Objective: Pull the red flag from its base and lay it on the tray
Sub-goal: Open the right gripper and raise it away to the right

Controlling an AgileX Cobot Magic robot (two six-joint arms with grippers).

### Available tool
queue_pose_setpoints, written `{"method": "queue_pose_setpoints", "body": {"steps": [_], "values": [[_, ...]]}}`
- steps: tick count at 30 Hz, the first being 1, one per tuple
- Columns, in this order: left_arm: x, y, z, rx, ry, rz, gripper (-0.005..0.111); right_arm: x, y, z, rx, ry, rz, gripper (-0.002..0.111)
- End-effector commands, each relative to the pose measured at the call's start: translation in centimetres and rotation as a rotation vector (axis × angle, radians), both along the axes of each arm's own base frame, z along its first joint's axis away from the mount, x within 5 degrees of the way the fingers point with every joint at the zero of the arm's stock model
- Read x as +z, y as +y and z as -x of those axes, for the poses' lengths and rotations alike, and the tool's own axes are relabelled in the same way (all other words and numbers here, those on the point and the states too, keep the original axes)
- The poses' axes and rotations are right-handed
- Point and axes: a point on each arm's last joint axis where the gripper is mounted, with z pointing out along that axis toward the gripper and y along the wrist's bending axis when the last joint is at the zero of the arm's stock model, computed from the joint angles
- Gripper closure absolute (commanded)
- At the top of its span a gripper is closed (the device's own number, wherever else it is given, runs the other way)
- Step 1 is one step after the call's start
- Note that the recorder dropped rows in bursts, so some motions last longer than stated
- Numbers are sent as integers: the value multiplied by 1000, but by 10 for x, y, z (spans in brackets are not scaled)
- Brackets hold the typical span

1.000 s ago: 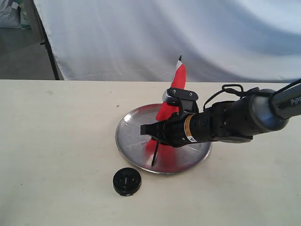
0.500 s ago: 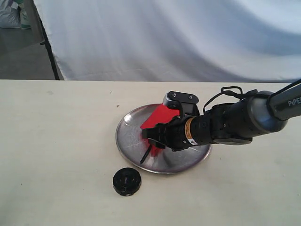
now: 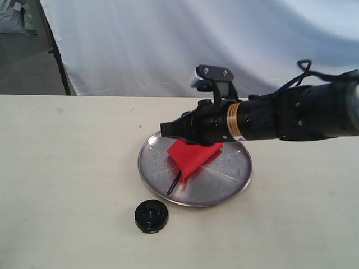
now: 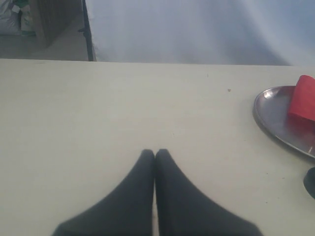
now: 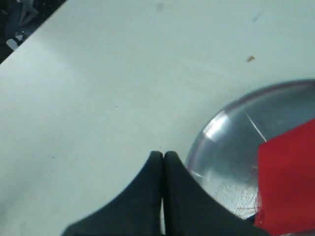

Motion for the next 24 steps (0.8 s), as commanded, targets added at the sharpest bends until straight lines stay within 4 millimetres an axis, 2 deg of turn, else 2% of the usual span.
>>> {"method": "queue_pose_setpoints", "body": {"steps": [1,4,10,16,24], "values": [[0,0,0,1,-5,3,107,57,-13,27,98,-93,-4,109],[0,0,0,1,-5,3,107,86,-19,54,141,-97,-81,109],[0,0,0,1,-5,3,107,128,-47,113,229,-190,-180,109],[0,0,0,1,-5,3,107,142,-75,169,337,-250,-255,109],[0,0,0,1,-5,5,107,150,-107,209,321,-370,-311,109]]}}
